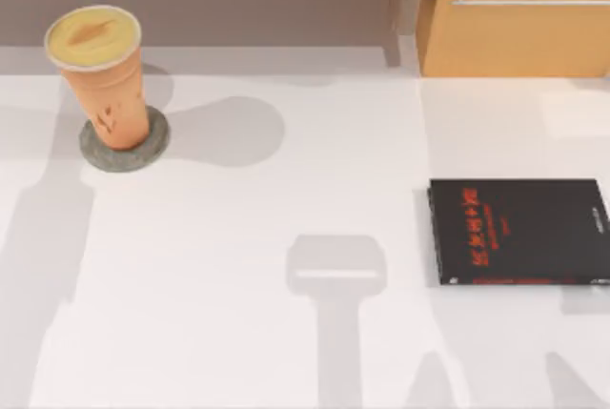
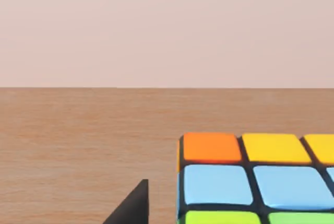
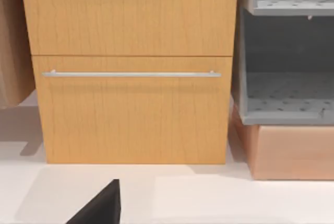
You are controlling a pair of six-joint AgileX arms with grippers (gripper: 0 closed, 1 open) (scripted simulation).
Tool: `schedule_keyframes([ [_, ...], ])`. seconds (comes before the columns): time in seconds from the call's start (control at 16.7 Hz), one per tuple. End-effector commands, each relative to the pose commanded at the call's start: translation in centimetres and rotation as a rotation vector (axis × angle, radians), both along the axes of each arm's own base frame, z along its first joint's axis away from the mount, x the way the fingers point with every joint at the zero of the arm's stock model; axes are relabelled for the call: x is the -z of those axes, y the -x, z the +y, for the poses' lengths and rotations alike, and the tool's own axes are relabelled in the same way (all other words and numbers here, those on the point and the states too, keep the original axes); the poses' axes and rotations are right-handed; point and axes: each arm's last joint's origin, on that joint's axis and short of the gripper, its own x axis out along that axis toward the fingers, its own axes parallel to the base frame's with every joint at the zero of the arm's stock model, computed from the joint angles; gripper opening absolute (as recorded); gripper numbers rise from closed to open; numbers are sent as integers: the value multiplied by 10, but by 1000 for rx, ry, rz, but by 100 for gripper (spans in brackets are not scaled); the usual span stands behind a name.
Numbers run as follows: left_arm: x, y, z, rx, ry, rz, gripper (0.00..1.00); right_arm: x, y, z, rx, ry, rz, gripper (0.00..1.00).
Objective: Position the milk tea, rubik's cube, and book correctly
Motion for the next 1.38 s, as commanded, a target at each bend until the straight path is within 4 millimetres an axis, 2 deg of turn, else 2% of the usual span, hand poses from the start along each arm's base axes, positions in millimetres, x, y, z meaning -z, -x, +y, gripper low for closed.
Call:
schedule_keyframes([
  [0.54, 0, 1, 1, -2, 0, -1, 100, 0, 0, 0, 0, 0, 0, 100],
  [1.08, 0, 29, 1, -1, 0, 1, 100, 0, 0, 0, 0, 0, 0, 100],
  [1.38, 0, 29, 1, 0, 0, 1, 100, 0, 0, 0, 0, 0, 0, 100],
])
